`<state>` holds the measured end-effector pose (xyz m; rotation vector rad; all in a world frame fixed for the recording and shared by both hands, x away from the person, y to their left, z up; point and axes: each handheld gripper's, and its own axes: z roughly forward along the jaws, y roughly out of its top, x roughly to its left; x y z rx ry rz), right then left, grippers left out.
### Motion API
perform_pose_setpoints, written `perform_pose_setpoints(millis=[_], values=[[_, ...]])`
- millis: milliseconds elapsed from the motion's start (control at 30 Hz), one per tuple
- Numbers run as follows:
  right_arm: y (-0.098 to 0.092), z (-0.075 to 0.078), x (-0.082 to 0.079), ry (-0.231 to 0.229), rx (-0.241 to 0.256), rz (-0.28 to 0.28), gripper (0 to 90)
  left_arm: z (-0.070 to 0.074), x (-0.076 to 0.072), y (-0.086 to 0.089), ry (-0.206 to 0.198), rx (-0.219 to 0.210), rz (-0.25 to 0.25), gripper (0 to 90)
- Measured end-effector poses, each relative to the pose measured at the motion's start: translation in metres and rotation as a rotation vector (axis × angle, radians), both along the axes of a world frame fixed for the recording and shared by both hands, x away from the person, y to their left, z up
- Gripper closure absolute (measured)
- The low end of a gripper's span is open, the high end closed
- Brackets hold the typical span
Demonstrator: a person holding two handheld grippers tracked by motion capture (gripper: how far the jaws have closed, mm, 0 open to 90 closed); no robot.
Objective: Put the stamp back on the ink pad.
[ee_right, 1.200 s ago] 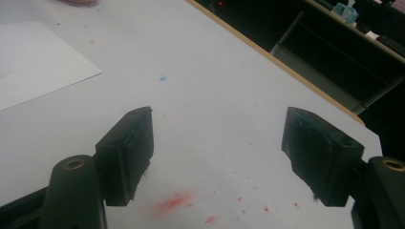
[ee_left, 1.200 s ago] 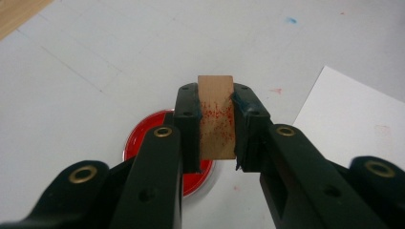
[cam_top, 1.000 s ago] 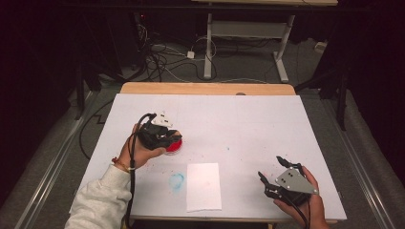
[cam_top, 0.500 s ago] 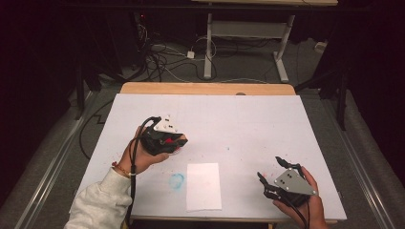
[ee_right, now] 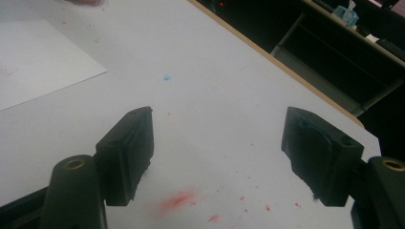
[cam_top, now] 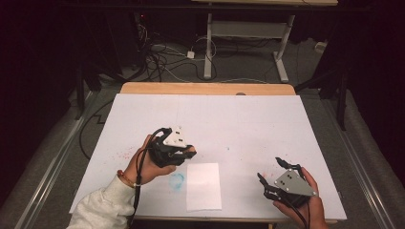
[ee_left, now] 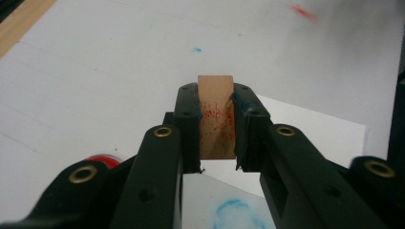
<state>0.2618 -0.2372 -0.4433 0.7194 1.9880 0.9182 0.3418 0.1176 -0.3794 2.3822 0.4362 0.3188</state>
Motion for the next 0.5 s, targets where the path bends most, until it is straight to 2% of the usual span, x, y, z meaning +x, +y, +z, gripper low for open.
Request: perform_pose_setpoints(millis=[233,500], values=[[0.0,-0.001,0.0,0.005,-0.004,-0.001,26.9,-0.012,-0.009,-0.013,0.021,0.042,-0.056,73.6],[0.001,-0.002,0.001,0.011,-0.01,0.004,27.0,-0.032,-0.01,-0.021,0.058,0.091,-0.085,73.6]])
